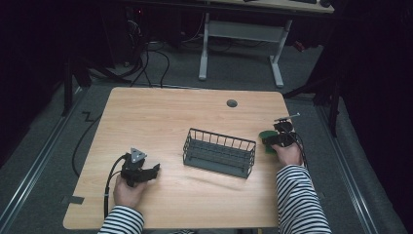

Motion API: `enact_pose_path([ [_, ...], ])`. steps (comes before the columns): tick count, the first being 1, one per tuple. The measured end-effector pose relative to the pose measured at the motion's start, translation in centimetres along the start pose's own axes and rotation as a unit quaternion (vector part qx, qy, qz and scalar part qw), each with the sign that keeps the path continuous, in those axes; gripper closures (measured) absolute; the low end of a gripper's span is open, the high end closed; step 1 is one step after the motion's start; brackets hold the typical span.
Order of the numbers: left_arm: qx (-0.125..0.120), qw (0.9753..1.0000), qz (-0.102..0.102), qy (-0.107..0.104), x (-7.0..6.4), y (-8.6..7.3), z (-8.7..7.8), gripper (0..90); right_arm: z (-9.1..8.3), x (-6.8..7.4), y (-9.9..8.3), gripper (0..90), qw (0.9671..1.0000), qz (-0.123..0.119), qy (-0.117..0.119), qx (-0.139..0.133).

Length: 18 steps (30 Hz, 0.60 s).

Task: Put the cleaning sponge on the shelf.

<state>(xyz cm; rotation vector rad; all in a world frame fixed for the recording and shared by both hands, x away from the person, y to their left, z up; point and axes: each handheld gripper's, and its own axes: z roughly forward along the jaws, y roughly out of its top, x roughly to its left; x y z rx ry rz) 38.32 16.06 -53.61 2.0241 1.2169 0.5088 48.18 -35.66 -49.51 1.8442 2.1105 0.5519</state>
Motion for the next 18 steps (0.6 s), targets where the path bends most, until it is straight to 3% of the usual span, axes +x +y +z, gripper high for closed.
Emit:
enact_pose_path([
  [10, -0.001, 1.0, -0.002, 0.0, 0.0, 0.0, 0.0, 27.7, -0.2, -0.2, -0.1, 29.3, 0.9999, 0.003, 0.008, 0.01],
  [18, -0.001, 1.0, -0.003, -0.001, 0.0, 0.0, 0.0, 27.7, -1.6, -0.3, -0.2, 29.8, 0.9999, -0.001, 0.012, -0.001],
])
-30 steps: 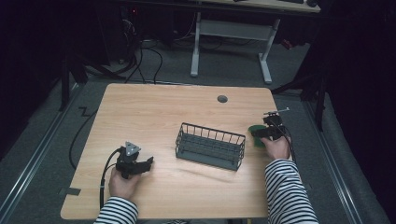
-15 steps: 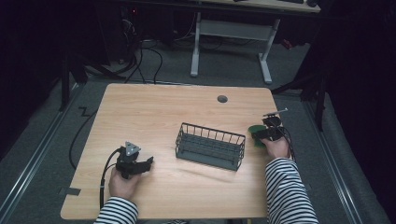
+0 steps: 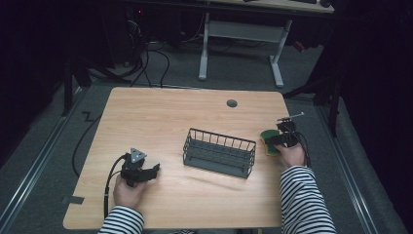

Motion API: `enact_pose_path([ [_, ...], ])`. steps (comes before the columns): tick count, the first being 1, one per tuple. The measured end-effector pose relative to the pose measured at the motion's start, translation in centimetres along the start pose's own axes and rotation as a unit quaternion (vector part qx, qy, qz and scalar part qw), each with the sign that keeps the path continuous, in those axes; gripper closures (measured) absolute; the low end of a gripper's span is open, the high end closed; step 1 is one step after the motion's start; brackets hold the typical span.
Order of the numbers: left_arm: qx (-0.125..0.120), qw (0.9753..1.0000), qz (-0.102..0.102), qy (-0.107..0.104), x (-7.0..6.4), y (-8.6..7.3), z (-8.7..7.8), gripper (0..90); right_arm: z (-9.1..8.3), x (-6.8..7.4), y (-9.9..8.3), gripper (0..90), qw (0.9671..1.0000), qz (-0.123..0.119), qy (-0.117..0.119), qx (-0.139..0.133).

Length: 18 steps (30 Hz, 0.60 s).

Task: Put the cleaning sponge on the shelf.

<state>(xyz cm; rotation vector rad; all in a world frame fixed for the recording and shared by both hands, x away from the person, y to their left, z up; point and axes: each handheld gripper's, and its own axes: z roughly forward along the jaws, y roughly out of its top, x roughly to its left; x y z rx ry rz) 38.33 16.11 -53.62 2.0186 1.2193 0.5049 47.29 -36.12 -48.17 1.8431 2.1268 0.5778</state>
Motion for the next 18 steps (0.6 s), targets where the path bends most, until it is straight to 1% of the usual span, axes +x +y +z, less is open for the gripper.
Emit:
enact_pose_path([
  [6, 0.0, 1.0, 0.001, 0.001, 0.0, 0.0, 0.0, 27.7, -0.8, 0.2, -0.2, 29.9, 1.0, -0.005, 0.008, -0.002],
  [14, 0.0, 1.0, 0.001, 0.001, 0.0, 0.0, 0.0, 27.7, -2.3, 0.9, -0.5, 29.8, 0.9994, -0.03, 0.019, 0.0],
  [15, 0.0, 1.0, 0.001, 0.001, 0.0, 0.0, 0.0, 27.7, -2.5, 0.9, -0.6, 29.8, 0.9993, -0.03, 0.021, -0.003],
  [16, 0.0, 1.0, 0.001, 0.001, 0.0, 0.0, 0.0, 27.7, -3.0, 1.0, -0.8, 29.9, 0.9992, -0.034, 0.02, -0.01],
  [18, 0.0, 1.0, 0.0, 0.0, 0.0, 0.0, 0.0, 27.7, -3.3, 1.0, -0.9, 29.9, 0.999, -0.037, 0.02, -0.012],
])
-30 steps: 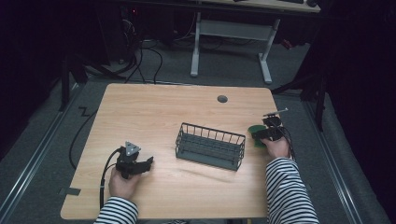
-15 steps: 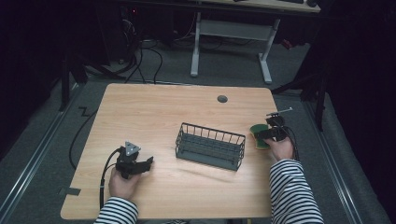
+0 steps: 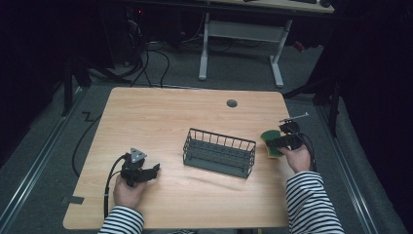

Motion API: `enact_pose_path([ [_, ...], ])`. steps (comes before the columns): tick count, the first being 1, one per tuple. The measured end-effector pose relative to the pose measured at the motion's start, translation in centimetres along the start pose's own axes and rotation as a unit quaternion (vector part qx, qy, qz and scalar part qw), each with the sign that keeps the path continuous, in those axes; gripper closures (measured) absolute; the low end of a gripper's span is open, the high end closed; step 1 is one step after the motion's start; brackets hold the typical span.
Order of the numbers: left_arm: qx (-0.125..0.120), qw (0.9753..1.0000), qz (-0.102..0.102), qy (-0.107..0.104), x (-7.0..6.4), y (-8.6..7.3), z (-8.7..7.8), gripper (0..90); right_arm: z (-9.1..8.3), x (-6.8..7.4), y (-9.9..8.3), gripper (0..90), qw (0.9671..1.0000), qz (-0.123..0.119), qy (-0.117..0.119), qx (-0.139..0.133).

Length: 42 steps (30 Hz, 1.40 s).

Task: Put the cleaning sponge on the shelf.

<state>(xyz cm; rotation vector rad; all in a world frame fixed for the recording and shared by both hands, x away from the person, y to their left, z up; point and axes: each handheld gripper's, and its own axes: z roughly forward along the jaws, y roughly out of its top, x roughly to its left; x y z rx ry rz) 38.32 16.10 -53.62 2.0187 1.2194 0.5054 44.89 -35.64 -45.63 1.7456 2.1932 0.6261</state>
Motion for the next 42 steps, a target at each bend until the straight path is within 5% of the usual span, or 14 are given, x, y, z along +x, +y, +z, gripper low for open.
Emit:
enact_pose_path([
  [23, -0.001, 1.0, -0.002, -0.002, 0.1, 0.0, 0.0, 27.7, -6.1, 2.1, -1.4, 29.9, 0.9965, -0.043, 0.027, -0.066],
  [35, -0.001, 1.0, -0.003, -0.002, 0.1, 0.0, 0.0, 27.7, -8.5, 5.0, -0.1, 29.9, 0.99, -0.086, 0.07, -0.088],
  [42, -0.001, 1.0, -0.004, -0.003, 0.1, 0.0, 0.0, 27.7, -8.6, 7.2, 0.9, 29.8, 0.9859, -0.122, 0.076, -0.086],
])
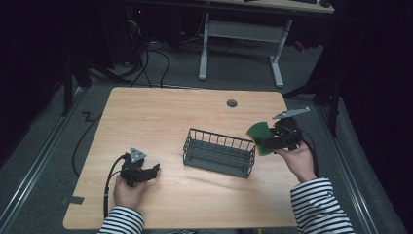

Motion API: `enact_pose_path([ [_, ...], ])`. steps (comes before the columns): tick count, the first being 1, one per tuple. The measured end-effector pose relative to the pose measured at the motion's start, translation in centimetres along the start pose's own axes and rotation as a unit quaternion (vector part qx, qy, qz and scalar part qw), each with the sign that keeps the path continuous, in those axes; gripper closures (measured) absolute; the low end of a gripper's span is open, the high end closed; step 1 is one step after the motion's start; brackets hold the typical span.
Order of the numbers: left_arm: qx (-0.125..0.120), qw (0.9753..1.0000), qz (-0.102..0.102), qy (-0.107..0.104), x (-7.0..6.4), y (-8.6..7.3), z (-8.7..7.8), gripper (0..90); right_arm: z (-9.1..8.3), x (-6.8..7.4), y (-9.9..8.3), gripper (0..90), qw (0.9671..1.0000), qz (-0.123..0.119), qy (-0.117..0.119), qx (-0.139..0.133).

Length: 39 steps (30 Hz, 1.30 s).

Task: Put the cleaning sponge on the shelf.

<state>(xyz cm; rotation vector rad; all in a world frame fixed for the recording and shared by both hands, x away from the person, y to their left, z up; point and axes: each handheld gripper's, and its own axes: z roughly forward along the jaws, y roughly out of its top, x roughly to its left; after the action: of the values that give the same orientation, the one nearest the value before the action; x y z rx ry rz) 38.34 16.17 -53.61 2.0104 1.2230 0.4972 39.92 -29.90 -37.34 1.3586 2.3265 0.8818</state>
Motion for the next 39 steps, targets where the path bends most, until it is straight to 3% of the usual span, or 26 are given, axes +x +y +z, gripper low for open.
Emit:
enact_pose_path([
  [11, 0.001, 1.0, 0.0, -0.001, 0.0, 0.0, 0.0, 27.7, 1.6, 2.6, 2.0, 29.7, 0.9988, -0.043, 0.023, 0.009],
  [21, 0.0, 1.0, -0.001, -0.001, 0.1, 0.0, 0.0, 27.7, 3.7, 4.2, 2.4, 29.7, 0.9968, -0.071, 0.02, 0.032],
  [27, 0.0, 1.0, 0.0, -0.002, 0.1, 0.0, 0.0, 27.7, 4.2, 4.8, 2.4, 29.7, 0.9958, -0.081, 0.026, 0.035],
  [34, 0.0, 1.0, -0.001, -0.002, 0.1, 0.0, 0.0, 27.7, 4.6, 5.0, 2.2, 29.6, 0.9938, -0.096, 0.013, 0.055],
  [39, 0.0, 1.0, -0.001, -0.002, 0.1, 0.0, 0.0, 27.8, 4.5, 4.8, 2.2, 29.6, 0.9937, -0.098, 0.011, 0.053],
])
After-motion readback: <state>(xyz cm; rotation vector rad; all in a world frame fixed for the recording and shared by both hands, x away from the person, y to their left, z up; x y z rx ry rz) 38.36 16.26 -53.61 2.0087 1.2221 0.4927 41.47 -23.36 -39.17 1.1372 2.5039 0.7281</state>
